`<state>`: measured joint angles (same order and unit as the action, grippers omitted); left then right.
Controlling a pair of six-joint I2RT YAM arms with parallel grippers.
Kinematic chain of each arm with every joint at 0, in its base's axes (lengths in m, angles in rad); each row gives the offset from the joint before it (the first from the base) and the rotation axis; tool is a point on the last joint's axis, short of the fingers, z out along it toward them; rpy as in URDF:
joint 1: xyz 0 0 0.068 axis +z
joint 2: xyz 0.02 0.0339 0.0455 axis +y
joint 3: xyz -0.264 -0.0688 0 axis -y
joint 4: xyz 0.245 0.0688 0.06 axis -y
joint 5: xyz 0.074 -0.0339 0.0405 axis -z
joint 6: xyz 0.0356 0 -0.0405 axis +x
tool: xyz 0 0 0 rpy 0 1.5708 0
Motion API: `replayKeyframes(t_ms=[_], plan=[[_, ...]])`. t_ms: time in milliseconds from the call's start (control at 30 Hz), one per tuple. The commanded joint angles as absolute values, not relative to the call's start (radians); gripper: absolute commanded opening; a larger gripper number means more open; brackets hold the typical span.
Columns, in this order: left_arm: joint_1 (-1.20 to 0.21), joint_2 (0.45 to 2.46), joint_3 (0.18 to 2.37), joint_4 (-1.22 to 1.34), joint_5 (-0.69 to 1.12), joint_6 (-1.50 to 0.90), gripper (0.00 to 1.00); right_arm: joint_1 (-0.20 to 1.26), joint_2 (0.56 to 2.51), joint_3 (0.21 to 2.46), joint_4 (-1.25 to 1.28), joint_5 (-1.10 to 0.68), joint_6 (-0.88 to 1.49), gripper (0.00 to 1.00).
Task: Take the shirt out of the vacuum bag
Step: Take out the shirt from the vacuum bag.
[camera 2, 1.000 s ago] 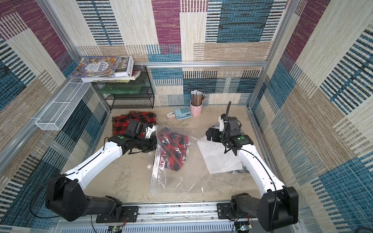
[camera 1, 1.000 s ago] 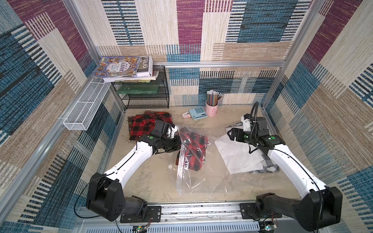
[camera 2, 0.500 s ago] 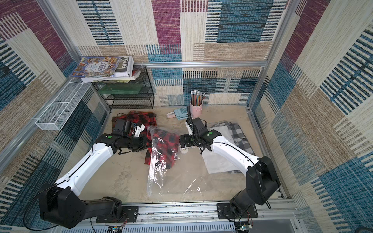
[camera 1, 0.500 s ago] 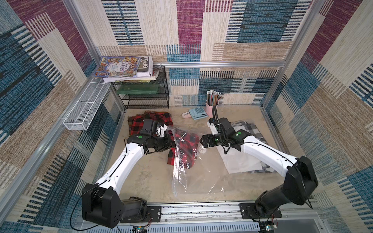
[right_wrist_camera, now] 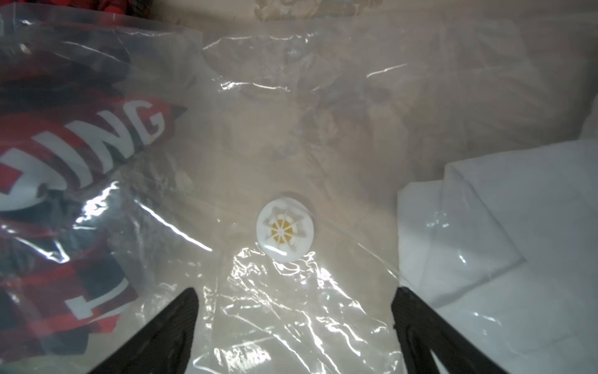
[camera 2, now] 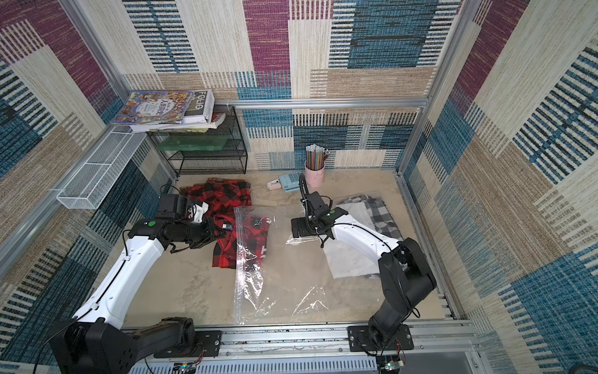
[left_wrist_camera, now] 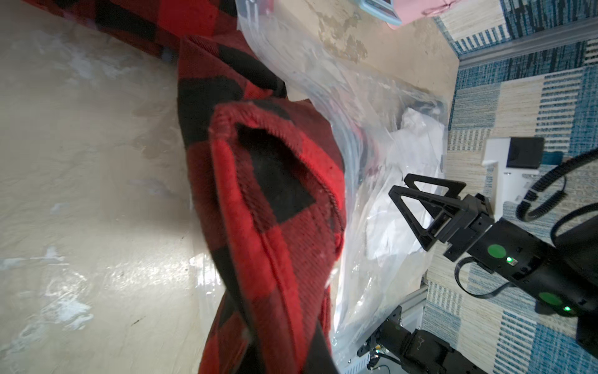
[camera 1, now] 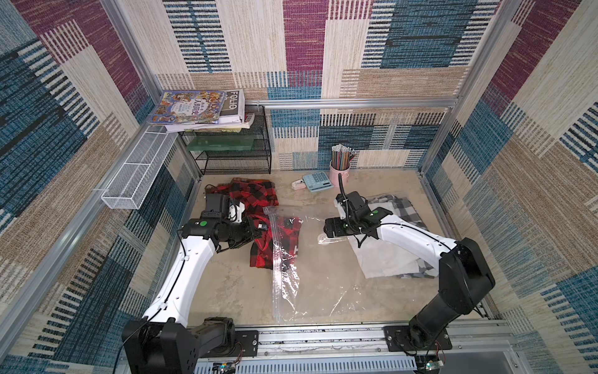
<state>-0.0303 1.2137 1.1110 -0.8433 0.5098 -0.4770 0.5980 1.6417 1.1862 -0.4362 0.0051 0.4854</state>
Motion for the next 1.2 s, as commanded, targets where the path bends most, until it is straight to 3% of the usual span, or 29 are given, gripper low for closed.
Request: replayKeyframes(t_ms=[0, 400, 967, 1167], plan=[[-0.002, 1.201, 1.100, -0.841, 0.486, -0.454, 0.00, 0.581, 1.642, 1.181, -0.435, 0.023, 0.500, 0.96], [0.129, 1.185, 0.970, -0.844, 0.402, -0.445, 0.00, 0.543, 1.641, 1.155, -0.432, 0.020, 0.500, 0.96], [0.448, 1.030, 0.830, -0.843, 0.256, -0.487, 0.00, 0.497, 1.619, 1.145, -0.438, 0.016, 0.494, 0.96], [0.479, 1.073, 0.813, -0.846, 0.325, -0.489, 0.00, 0.480, 1.623, 1.145, -0.428, 0.006, 0.494, 0.96]])
